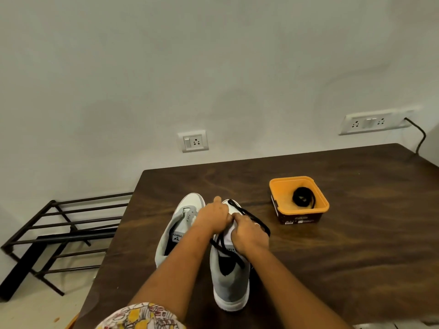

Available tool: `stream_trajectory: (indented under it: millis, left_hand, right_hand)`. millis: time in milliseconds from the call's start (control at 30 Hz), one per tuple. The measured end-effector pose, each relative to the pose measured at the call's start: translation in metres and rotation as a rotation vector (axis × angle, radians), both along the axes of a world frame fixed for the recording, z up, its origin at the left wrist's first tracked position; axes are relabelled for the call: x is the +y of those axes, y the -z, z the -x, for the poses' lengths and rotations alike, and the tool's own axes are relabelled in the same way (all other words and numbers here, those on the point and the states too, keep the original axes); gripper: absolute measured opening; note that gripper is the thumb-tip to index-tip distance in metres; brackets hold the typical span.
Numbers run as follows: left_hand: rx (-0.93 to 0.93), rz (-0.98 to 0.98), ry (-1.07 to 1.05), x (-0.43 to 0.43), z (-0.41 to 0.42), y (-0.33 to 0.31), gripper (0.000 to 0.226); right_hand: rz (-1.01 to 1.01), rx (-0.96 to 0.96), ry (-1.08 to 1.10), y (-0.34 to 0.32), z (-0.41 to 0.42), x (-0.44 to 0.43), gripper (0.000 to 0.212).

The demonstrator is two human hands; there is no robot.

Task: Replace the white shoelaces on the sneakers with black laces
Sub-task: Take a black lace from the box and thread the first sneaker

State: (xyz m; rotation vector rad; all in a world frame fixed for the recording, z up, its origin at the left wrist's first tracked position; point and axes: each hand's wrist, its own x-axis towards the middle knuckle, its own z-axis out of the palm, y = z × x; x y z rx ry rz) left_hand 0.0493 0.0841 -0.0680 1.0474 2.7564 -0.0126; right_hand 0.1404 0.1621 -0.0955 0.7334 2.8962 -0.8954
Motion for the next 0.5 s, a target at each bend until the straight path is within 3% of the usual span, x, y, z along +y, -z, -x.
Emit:
stream_trajectory:
  millis: [200, 333, 400, 500]
  left_hand:
    - [-0.180, -0.092, -0.023, -0.028, 0.018, -0.022, 0.020]
    - [-0.438, -0.492, -0.124, -0.028, 0.008, -0.036, 0.011]
    - [-0.590, -0.756, -0.145, -0.022, 0.002, -0.051, 0.014]
    - [-0.662, -1.158, -0.174, -0.012, -0.006, -0.072, 0.010]
  right_hand:
    - [0.055, -0.076, 0.024, 0.000, 0.003, -0.003, 0.046]
    - [0.098, -0.024, -0.152, -0.006, 0.007, 0.006, 0.066]
    - [0.415, 0.213, -0.162, -0.024, 0.010, 0.004, 0.070]
    - [1.145, 0.505, -0.083, -0.062, 0.014, 0.001, 0.050]
